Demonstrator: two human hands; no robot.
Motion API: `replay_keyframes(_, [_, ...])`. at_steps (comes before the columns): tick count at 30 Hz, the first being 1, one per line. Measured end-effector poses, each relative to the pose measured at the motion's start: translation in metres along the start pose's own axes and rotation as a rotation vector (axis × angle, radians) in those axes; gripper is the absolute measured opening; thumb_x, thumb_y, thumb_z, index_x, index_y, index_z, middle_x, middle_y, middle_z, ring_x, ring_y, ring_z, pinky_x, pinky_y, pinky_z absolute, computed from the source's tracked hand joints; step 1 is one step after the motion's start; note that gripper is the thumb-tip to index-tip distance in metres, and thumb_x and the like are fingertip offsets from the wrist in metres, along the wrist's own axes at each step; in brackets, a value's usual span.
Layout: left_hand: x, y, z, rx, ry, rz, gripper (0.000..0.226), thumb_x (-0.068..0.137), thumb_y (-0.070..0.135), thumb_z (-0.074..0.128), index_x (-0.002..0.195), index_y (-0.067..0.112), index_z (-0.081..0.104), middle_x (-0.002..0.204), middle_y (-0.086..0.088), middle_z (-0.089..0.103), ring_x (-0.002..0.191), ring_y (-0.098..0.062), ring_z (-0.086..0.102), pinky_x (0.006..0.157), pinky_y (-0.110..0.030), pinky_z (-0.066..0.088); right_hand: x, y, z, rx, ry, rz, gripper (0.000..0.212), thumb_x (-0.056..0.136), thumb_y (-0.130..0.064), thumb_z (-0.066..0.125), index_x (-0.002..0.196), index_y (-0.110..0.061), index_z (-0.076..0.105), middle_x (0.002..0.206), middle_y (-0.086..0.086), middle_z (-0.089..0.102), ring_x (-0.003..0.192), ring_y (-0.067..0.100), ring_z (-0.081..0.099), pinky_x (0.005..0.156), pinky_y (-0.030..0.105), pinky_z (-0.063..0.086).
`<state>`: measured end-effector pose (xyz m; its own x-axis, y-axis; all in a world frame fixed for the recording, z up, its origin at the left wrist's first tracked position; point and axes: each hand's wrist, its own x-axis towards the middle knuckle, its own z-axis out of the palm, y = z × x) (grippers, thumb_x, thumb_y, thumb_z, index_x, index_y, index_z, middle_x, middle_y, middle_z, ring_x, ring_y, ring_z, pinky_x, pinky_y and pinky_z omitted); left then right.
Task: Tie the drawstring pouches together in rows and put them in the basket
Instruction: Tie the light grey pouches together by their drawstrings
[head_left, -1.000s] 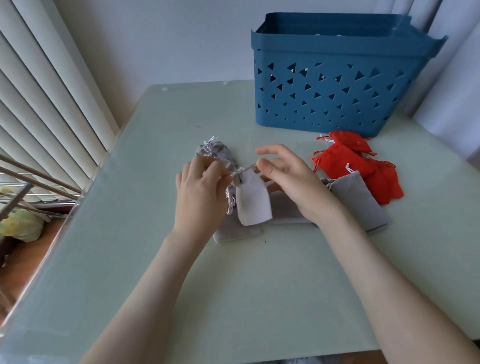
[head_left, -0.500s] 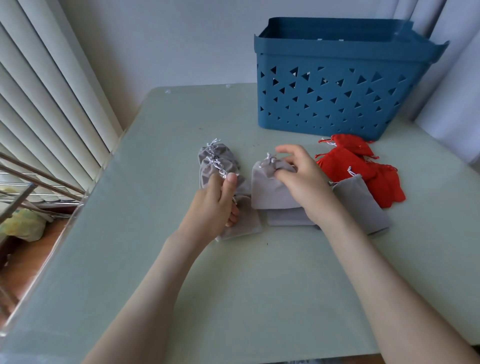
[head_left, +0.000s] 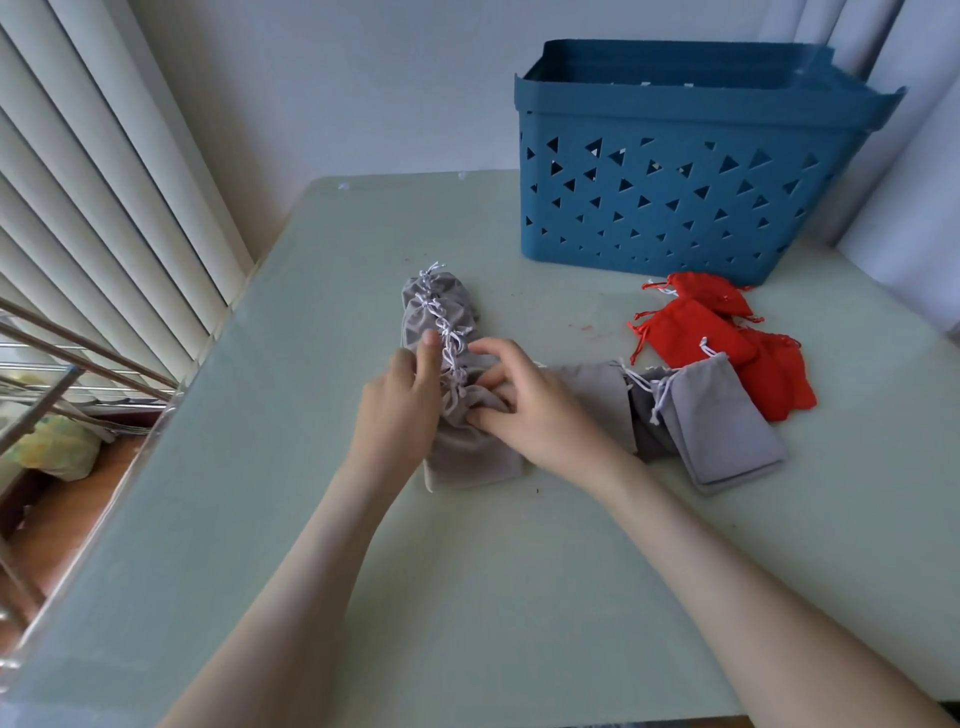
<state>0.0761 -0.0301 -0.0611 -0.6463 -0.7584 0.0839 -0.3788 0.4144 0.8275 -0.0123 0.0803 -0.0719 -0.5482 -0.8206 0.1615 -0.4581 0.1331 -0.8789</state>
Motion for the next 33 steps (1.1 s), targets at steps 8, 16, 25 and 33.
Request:
replay_keyframes(8, [0.007,-0.015,0.007,0.346,0.029,0.045,0.043,0.100,0.041,0.039,0.094,0.002,0.056,0.100,-0.027,0.063,0.096,-0.044,0.055,0.064,-0.036,0.029,0.005,0.006,-0.022,-0.672,0.175,-0.021,0.034,0.087,-0.023,0.056,0.121,-0.023,0.058,0.120,-0.002,0.058,0.117,0.025,0.042,0.095,0.036,0.031])
replay_keyframes(16, [0.003,-0.012,0.011,0.316,0.200,0.199,0.030,0.100,0.028,0.043,0.099,0.001,0.056,0.099,-0.021,0.061,0.094,-0.040,0.054,0.075,-0.041,0.036,0.005,0.023,-0.044,-0.958,0.238,0.258,0.018,0.093,-0.024,0.053,0.109,-0.020,0.059,0.129,-0.001,0.050,0.125,0.026,0.031,0.095,0.034,0.021])
replay_keyframes(25, [-0.005,-0.005,0.015,0.156,0.224,0.472,0.046,0.091,0.048,0.036,0.073,0.019,0.066,0.082,0.010,0.057,0.085,-0.016,0.043,0.079,-0.034,0.031,0.001,-0.009,-0.048,-0.181,0.296,-0.142,0.009,0.082,-0.008,0.071,0.086,-0.010,0.064,0.074,-0.007,0.061,0.075,0.006,0.057,0.068,0.009,0.037])
replay_keyframes(33, [-0.015,0.012,0.008,-0.226,-0.137,0.195,0.060,0.091,0.069,0.024,0.070,0.025,0.059,0.082,0.017,0.062,0.095,0.004,0.048,0.096,-0.020,0.028,-0.006,-0.023,-0.049,0.405,0.061,-0.063,0.016,0.084,-0.003,0.067,0.085,-0.018,0.065,0.075,-0.007,0.063,0.074,0.006,0.055,0.070,0.016,0.042])
